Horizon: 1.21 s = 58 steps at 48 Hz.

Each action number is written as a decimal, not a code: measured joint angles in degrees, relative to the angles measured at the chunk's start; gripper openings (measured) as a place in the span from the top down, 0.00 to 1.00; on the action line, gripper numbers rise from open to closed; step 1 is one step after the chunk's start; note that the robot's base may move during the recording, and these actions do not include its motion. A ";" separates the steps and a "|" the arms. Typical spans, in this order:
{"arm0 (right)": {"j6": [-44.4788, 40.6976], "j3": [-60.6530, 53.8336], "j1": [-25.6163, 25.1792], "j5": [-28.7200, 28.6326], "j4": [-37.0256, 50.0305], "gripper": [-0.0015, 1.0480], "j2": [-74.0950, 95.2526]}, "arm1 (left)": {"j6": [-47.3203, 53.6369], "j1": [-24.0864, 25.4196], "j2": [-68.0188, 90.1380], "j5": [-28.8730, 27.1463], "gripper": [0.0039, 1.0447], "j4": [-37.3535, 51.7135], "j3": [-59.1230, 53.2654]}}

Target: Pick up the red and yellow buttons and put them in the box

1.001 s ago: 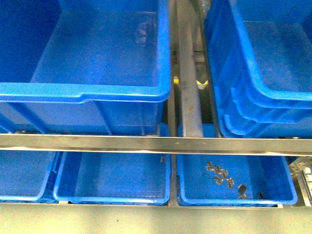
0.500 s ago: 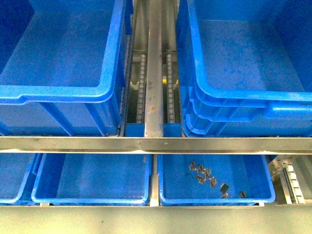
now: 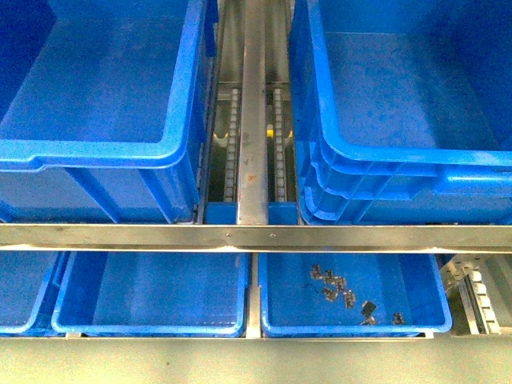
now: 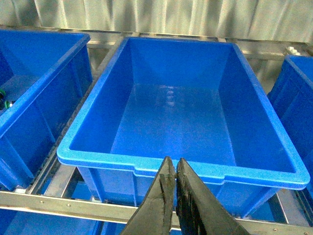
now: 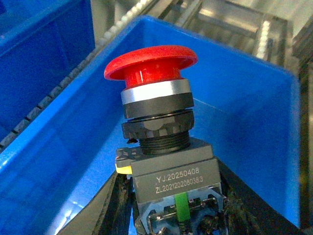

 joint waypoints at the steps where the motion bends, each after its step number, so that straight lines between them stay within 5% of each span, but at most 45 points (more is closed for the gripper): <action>1: 0.50 1.86 0.24 0.52 0.02 0.64 2.43 | -0.02 0.00 0.00 0.00 0.98 0.00 0.02; 12: 0.96 26.29 2.21 6.62 -5.38 0.64 28.81 | 0.00 0.00 0.00 0.00 0.98 0.00 0.02; 28: 2.67 69.42 2.64 17.16 -26.62 0.64 57.88 | 0.00 0.00 0.00 0.02 0.98 0.00 0.02; 52: 4.74 70.18 4.76 19.69 -26.62 0.64 65.02 | 0.00 0.00 0.00 0.00 0.98 0.00 0.02; 58: 4.85 70.18 5.73 20.57 -25.59 0.43 65.51 | -0.02 0.00 0.00 0.00 0.98 0.00 0.02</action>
